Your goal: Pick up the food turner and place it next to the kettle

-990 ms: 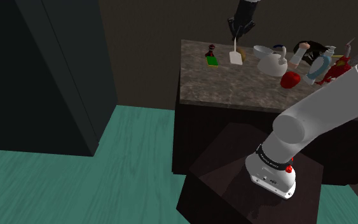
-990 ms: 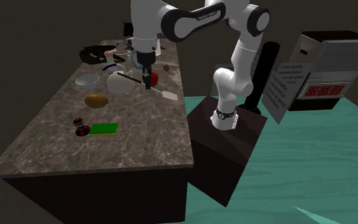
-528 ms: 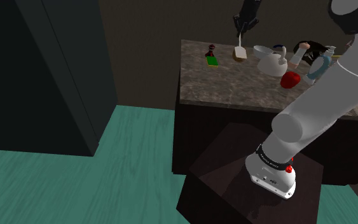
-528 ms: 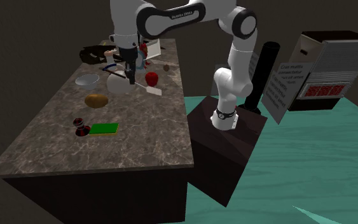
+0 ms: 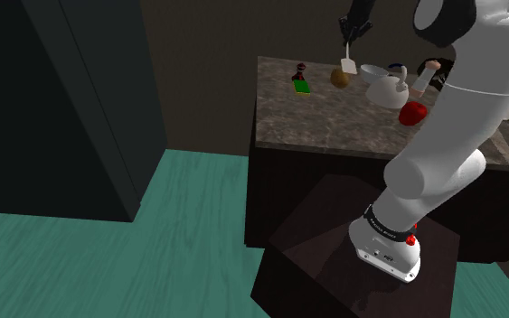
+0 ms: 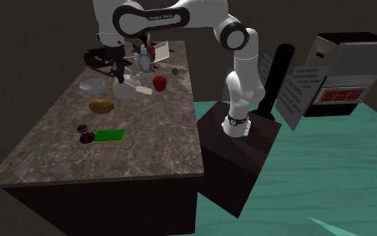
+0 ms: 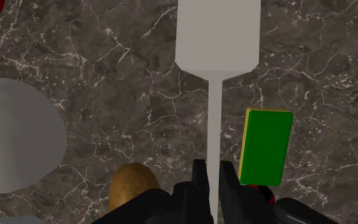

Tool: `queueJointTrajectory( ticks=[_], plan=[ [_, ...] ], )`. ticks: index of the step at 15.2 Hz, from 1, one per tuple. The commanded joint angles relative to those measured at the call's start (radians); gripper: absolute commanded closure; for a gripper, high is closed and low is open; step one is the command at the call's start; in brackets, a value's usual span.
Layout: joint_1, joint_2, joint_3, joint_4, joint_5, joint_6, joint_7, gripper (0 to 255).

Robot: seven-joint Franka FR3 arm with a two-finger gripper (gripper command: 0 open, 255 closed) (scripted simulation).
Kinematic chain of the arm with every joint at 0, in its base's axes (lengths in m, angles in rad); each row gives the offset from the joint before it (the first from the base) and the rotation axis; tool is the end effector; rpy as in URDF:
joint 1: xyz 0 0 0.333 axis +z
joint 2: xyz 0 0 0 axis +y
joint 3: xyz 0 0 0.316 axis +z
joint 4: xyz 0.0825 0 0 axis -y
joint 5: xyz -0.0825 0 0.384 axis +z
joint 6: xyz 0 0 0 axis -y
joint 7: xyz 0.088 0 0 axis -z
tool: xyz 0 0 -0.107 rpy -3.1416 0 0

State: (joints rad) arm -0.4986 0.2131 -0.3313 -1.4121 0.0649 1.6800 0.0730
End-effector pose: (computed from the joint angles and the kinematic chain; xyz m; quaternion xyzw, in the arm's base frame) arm 0.4435 -0.4428 0.5901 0.9003 -0.4341 0.0300 0.0140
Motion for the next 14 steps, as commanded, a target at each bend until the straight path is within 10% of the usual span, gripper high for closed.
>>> queueJointTrajectory(
  ticks=[1,6,14],
  plan=[
    [-0.036,0.091,-0.011,0.122,0.034,-0.037,-0.039,255],
    [-0.175,0.378,-0.009,0.563,0.127,-0.197,-0.106,255],
    [-0.135,0.305,-0.013,0.33,0.106,-0.039,-0.112,255]
  ],
)
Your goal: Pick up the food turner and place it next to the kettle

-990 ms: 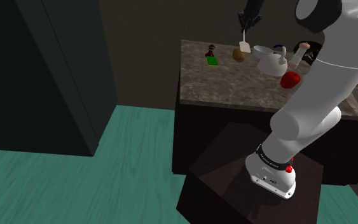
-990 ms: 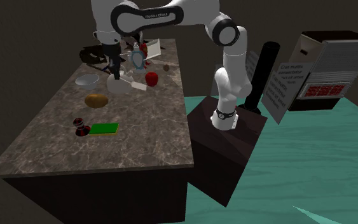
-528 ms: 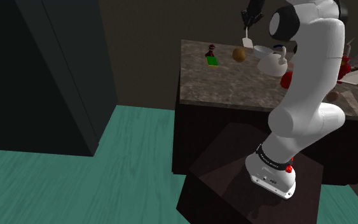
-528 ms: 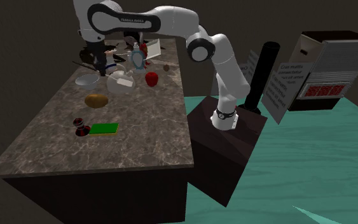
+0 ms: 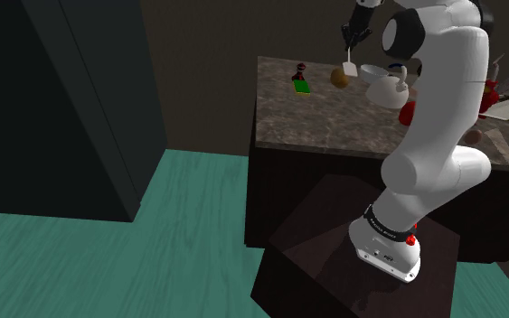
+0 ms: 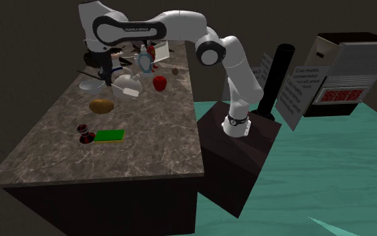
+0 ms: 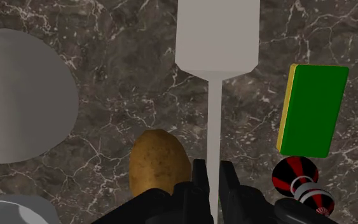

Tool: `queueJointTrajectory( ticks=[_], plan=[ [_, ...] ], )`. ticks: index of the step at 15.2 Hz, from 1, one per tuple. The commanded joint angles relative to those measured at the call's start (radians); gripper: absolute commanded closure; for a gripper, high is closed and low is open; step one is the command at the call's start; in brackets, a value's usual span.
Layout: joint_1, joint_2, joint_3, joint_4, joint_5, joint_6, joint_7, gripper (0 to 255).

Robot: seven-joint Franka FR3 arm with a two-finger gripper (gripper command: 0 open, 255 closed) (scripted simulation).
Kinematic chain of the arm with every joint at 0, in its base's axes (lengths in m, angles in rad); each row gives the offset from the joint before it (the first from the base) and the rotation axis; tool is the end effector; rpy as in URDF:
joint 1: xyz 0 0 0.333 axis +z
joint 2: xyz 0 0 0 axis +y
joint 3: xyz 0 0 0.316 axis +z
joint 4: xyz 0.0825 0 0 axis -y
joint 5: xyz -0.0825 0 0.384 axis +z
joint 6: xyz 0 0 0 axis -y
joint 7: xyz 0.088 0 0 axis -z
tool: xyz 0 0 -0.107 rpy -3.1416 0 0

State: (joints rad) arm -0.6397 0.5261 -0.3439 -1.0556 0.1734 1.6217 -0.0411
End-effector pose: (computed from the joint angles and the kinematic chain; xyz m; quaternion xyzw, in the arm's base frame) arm 0.4588 -0.5337 0.5532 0.9007 -0.4331 0.0297 0.0140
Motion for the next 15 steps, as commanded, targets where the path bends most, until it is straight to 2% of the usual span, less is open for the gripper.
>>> queueJointTrajectory(
  ticks=[1,15],
  plan=[
    [0.01,-0.013,0.0,-0.048,-0.004,0.036,0.001,255],
    [0.037,-0.039,0.002,-0.279,-0.008,0.24,-0.007,255]
  ],
)
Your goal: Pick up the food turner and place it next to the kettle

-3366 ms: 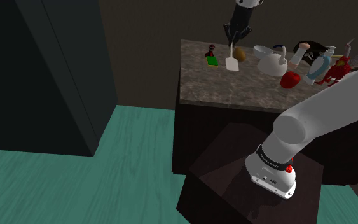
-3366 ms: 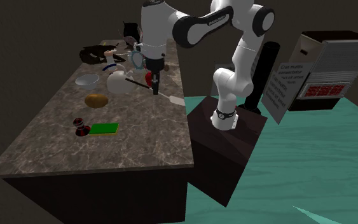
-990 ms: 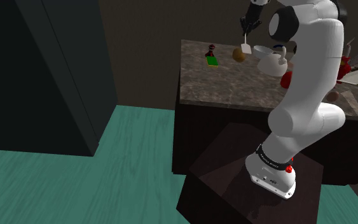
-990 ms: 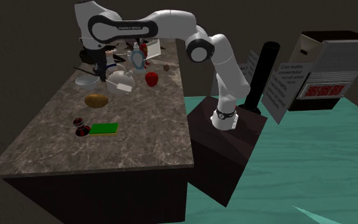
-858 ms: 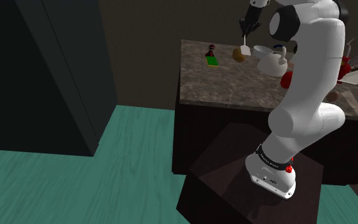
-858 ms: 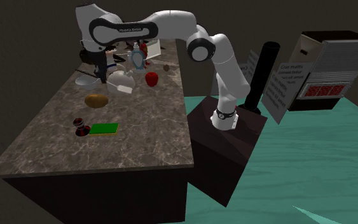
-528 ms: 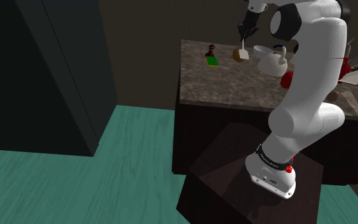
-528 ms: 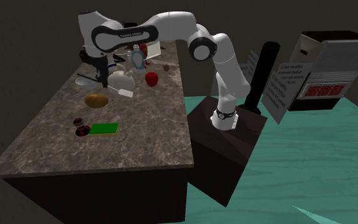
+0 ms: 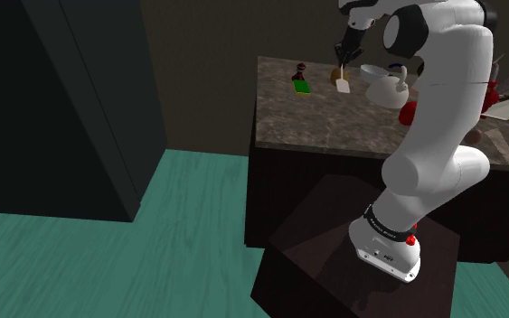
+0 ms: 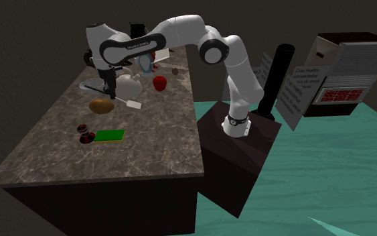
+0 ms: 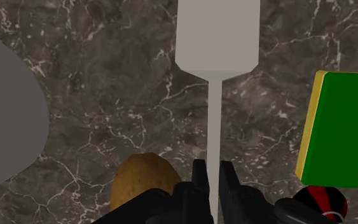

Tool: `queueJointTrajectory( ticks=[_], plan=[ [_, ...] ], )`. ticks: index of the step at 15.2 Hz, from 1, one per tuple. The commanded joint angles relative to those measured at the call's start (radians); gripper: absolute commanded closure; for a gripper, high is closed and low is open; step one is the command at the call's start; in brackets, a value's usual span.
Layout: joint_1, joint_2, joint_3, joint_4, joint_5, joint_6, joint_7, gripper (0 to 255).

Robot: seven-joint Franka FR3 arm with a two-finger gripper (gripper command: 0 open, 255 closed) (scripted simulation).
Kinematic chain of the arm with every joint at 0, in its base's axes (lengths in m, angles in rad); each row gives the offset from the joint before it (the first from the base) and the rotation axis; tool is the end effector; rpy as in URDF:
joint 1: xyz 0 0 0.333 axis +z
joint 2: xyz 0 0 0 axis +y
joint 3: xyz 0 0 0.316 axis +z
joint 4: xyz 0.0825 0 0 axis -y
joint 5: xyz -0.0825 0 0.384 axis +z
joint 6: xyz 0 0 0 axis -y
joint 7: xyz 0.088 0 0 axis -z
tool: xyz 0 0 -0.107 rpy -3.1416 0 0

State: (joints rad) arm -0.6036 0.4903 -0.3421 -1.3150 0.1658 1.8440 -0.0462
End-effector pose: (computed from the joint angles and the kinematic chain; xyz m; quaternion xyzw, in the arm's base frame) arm 0.4610 -0.5322 0.4748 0.9008 -0.4331 0.0298 0.0140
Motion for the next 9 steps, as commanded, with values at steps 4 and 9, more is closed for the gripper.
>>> queueJointTrajectory(
  ticks=[4,9],
  plan=[
    [0.004,0.001,0.002,-0.067,0.003,0.069,-0.006,255],
    [0.007,0.012,0.005,-0.119,0.008,0.13,-0.01,255]
  ],
)
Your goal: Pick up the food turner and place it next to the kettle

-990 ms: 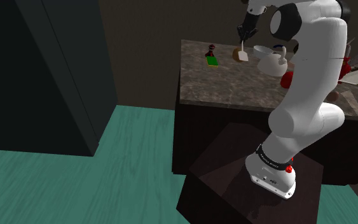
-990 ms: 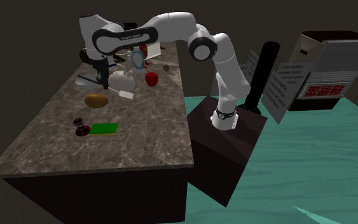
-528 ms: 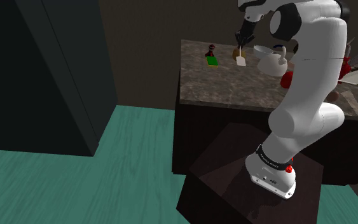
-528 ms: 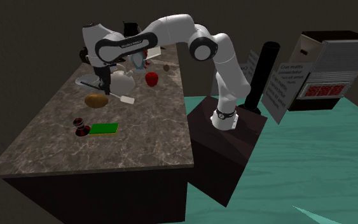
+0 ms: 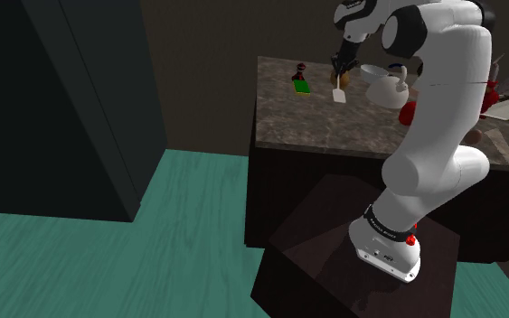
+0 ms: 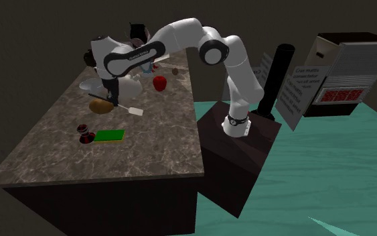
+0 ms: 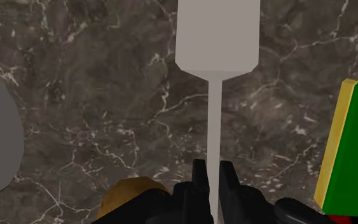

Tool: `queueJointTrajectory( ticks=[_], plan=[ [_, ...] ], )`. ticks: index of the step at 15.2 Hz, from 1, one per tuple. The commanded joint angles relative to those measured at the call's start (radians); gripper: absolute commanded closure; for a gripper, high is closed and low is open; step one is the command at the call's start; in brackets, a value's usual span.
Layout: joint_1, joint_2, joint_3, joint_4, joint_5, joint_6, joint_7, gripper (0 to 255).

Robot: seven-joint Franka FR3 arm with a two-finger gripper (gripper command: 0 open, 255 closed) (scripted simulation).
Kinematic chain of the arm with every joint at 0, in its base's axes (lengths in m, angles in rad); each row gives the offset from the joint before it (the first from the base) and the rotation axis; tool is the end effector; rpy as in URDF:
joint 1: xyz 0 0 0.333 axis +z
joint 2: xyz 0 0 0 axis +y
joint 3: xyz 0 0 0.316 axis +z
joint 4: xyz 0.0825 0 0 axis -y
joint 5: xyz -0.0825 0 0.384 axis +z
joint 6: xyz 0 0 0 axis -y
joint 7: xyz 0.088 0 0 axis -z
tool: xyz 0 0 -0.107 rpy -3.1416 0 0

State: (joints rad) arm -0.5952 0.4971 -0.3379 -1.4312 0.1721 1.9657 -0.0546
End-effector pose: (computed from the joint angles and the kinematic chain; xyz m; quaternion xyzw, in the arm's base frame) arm 0.4596 -0.5313 0.4255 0.9007 -0.4331 0.0298 0.0141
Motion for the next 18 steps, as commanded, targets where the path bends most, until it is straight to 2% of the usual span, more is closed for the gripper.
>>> queueJointTrajectory(
  ticks=[1,13,18],
  plan=[
    [-0.001,0.008,0.001,-0.012,0.003,0.02,-0.003,255],
    [-0.003,0.06,0.014,-0.102,0.025,0.159,-0.018,255],
    [-0.003,0.06,0.014,-0.102,0.025,0.159,-0.018,255]
  ],
)
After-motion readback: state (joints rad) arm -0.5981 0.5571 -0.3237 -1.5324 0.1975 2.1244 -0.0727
